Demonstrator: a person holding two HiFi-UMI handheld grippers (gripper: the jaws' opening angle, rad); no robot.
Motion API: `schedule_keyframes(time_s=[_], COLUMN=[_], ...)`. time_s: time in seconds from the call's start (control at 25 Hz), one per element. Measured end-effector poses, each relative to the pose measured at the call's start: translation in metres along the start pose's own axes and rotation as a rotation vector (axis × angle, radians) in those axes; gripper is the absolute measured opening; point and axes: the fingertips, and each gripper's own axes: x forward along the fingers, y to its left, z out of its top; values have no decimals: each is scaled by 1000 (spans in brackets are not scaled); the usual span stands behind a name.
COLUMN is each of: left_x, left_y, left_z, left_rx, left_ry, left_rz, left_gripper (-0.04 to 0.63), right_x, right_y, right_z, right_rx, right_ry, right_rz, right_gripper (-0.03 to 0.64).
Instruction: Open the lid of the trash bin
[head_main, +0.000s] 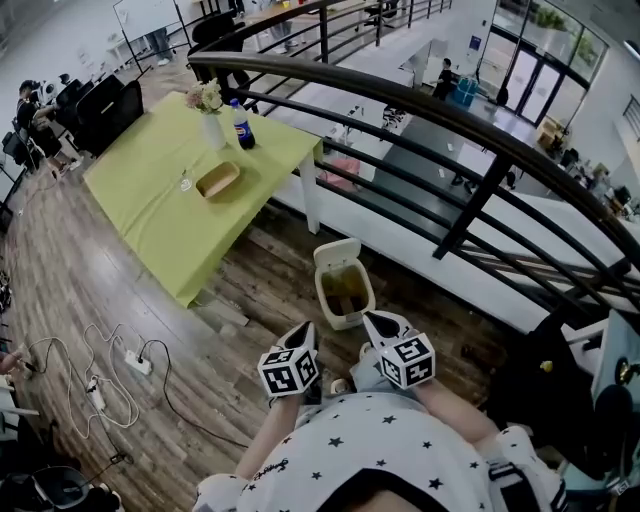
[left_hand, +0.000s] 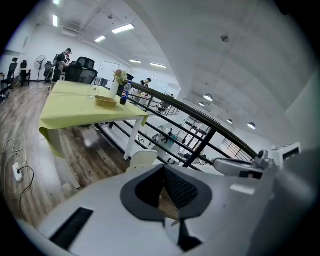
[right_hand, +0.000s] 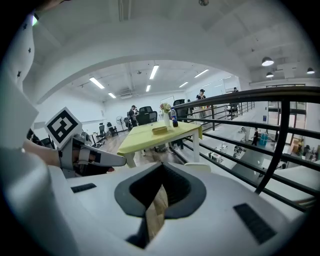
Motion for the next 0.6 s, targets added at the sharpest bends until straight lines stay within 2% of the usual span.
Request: schedule_keyframes(time_s=[0.6], left_x=[-4], left_y=[-1], left_z=[-1], left_rx=[18], left_ry=[-7], left_rz=[-4], left_gripper=[11], right_x=[-7], right_y=[-5], right_z=[3], right_rx=[54], right_ry=[-38], right_rz=[-40], right_gripper=[-8])
